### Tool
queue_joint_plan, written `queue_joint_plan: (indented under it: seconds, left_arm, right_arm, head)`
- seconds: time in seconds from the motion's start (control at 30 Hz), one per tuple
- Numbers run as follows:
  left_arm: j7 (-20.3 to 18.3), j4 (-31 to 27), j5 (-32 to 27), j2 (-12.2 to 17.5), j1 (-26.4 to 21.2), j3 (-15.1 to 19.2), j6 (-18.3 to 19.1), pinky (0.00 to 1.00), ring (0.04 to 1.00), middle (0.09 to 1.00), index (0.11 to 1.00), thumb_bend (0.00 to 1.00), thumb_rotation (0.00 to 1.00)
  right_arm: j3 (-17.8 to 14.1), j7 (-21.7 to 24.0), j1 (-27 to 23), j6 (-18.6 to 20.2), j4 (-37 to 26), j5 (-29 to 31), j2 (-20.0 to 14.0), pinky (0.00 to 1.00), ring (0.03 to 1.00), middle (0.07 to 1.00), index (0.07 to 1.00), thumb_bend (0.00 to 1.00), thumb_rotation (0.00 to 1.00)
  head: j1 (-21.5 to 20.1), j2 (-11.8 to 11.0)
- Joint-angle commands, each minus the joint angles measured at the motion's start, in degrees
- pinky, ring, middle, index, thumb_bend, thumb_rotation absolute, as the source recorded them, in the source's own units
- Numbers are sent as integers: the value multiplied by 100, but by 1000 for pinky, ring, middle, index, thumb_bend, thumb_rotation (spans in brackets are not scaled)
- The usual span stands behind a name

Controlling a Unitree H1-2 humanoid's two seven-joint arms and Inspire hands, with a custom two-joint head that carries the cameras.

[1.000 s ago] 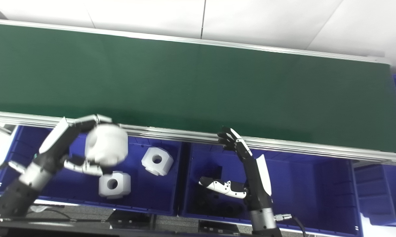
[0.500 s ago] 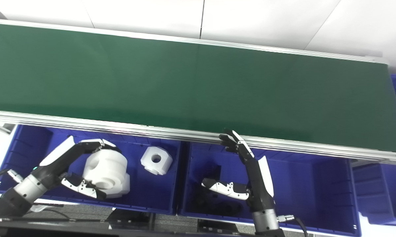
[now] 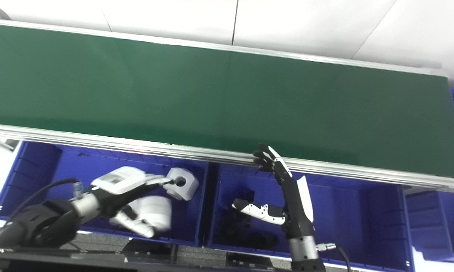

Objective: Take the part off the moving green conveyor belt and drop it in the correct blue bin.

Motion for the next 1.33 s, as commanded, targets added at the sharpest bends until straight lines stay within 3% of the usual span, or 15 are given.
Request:
queue_joint_plan:
  seconds: [0.0,0.13,0.27,0.37,0.6,0.67,0.97,1.0,1.3]
  left_arm:
    - [115,-65,93,36,59,84,92,958,971,990,976,733,1000]
    - [752,41,-306,-115,304,369,-136,944,954,988,950,810,991]
    - [1597,326,-1471,-293,598,777,-819,912,930,980,945,786,919]
    - [1855,499,-2165,-358,689,922,-1208,854,913,962,939,765,857]
    - [1598,715,-4163,-420,701,963,-1552,807,900,931,896,842,760]
    - [1561,729,-4481,-448,707,950,-1614,822,899,918,887,868,738]
    - [1509,675,-5281,-527,742,985,-1296,891,957,990,955,911,605]
    - [1501,684,-5333,-536,732,981,-1273,900,963,996,958,913,584]
    - [1467,1315,-5557,-769,496,1028,-1813,902,953,985,955,828,467]
  right_arm:
    - [-28,-6,32,-290,-77,20,28,729,770,808,869,846,393]
    - [-32,8,56,-286,-98,24,27,727,772,810,872,844,396]
    - [-37,22,89,-219,-160,-9,29,734,772,806,873,846,395]
    - [-38,31,111,-210,-197,-34,17,734,770,805,874,851,404]
    - [-29,61,147,-257,-202,27,12,723,768,802,870,861,391]
    - [-29,73,167,-237,-241,1,4,712,766,804,870,862,390]
    - [18,299,237,136,-496,-286,-92,722,782,830,874,881,414]
    - [23,321,239,187,-519,-318,-105,727,789,836,878,881,421]
    - [35,362,319,255,-526,-539,-47,720,802,849,902,890,418]
  head:
    - [8,-13]
    - [8,-11]
    - [-44,13]
    - [-97,13]
    - [-317,25]
    - [-363,20]
    - [-424,20]
    - [-716,16]
    - [-892,-213]
